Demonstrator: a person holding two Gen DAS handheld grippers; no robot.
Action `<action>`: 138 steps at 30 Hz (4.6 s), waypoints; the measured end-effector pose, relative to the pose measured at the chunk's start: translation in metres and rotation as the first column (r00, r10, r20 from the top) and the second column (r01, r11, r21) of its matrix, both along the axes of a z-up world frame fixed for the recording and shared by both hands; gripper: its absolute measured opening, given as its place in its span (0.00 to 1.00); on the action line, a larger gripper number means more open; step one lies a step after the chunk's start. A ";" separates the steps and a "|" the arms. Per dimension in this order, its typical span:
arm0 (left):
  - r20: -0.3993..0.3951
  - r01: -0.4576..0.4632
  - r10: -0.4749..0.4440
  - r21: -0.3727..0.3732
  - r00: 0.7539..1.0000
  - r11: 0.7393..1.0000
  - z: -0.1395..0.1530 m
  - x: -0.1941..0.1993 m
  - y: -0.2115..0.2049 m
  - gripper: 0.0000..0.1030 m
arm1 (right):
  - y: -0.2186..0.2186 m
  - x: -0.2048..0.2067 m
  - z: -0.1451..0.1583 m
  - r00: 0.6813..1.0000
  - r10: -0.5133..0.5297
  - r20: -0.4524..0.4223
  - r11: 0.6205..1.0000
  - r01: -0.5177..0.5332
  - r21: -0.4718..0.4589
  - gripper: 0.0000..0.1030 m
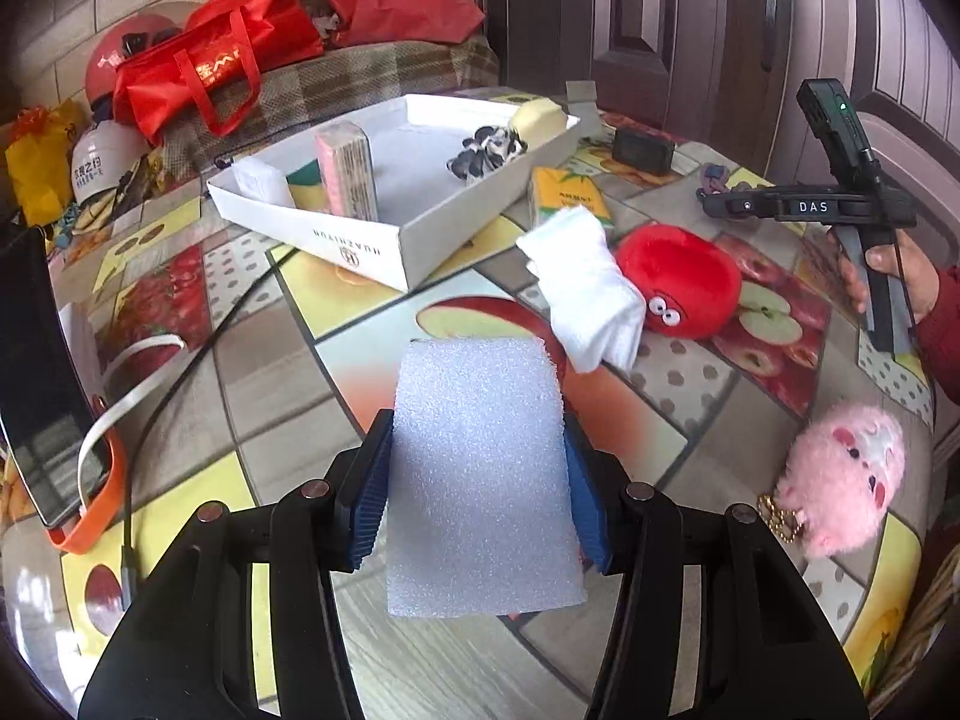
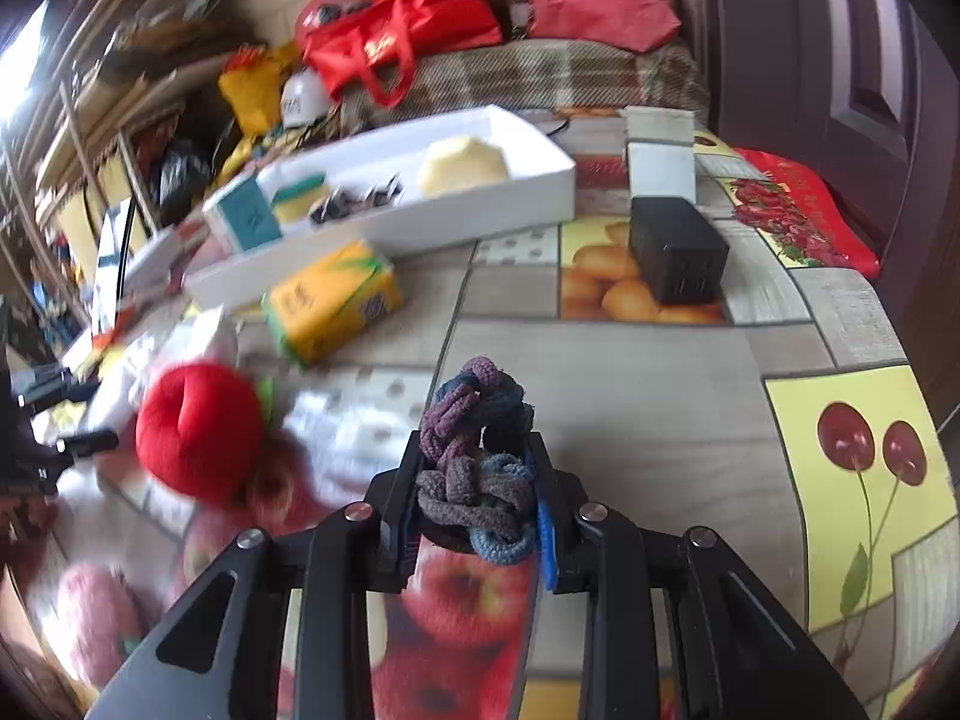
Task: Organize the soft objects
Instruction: 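Carry the foam sheet and rope knot with both tools over the tray, then open the right tool to drop the rope knot into the tray, then open the left tool to drop the foam sheet into the tray, then move both tools back toward the pink plush and red cushion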
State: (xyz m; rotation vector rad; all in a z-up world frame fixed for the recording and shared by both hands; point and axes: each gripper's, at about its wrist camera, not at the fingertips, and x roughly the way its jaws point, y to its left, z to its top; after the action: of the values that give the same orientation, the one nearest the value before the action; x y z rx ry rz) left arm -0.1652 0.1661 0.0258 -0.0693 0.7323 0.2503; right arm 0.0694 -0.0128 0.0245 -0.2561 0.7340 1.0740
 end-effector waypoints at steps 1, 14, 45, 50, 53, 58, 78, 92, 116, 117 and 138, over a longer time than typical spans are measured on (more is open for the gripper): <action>0.027 0.000 0.000 0.008 1.000 1.000 0.004 0.001 0.001 0.50 | 0.001 0.004 0.002 1.000 -0.011 -0.005 1.000 0.011 0.024 0.29; 0.241 -0.026 0.014 0.051 0.970 0.998 0.031 0.066 0.012 0.51 | 0.054 0.014 0.016 0.997 -0.049 0.058 0.990 0.041 0.134 0.29; 0.090 -0.212 0.225 -0.139 0.970 0.967 0.010 0.091 0.084 0.51 | 0.106 0.025 0.009 0.987 -0.065 -0.147 0.997 0.069 0.021 0.28; 0.137 -0.232 0.248 -0.124 0.959 0.965 0.014 0.069 0.078 0.51 | 0.088 -0.009 0.010 0.997 -0.033 -0.068 0.997 0.038 0.073 0.28; 0.236 -0.288 0.302 -0.092 0.924 0.953 0.025 0.052 0.074 0.51 | 0.076 -0.014 0.013 0.998 -0.056 -0.012 0.984 0.057 0.169 0.28; 0.358 -0.367 0.334 0.026 0.872 0.930 0.038 0.039 0.051 0.51 | 0.048 -0.011 0.030 0.977 -0.181 0.115 0.951 0.145 0.274 0.29; 0.333 -0.448 0.419 0.012 0.845 0.894 0.037 0.108 0.066 0.51 | 0.120 -0.003 0.031 0.974 -0.134 0.181 0.967 0.089 0.239 0.29; 0.299 -0.468 0.449 -0.011 0.842 0.884 0.034 0.116 0.076 0.86 | 0.139 0.001 0.029 0.969 -0.164 0.183 0.975 0.131 0.177 0.55; 0.401 -0.481 0.427 0.040 0.811 0.876 0.042 0.091 0.055 1.00 | 0.109 -0.005 0.039 0.943 -0.242 0.229 0.939 0.168 0.300 1.00; 0.402 -0.481 0.427 0.040 0.810 0.876 0.042 0.089 0.054 1.00 | 0.106 -0.004 0.038 0.943 -0.247 0.225 0.939 0.174 0.297 1.00; 0.404 -0.421 0.379 0.016 0.833 0.907 0.040 0.038 0.024 1.00 | -0.013 0.015 0.025 0.935 -0.354 -0.007 0.892 0.340 0.297 1.00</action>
State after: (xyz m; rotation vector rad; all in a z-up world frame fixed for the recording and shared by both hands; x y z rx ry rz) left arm -0.1277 0.1900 0.0661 -0.1698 0.2922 0.6592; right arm 0.0846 -0.0255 0.0493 0.1055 0.5416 0.8162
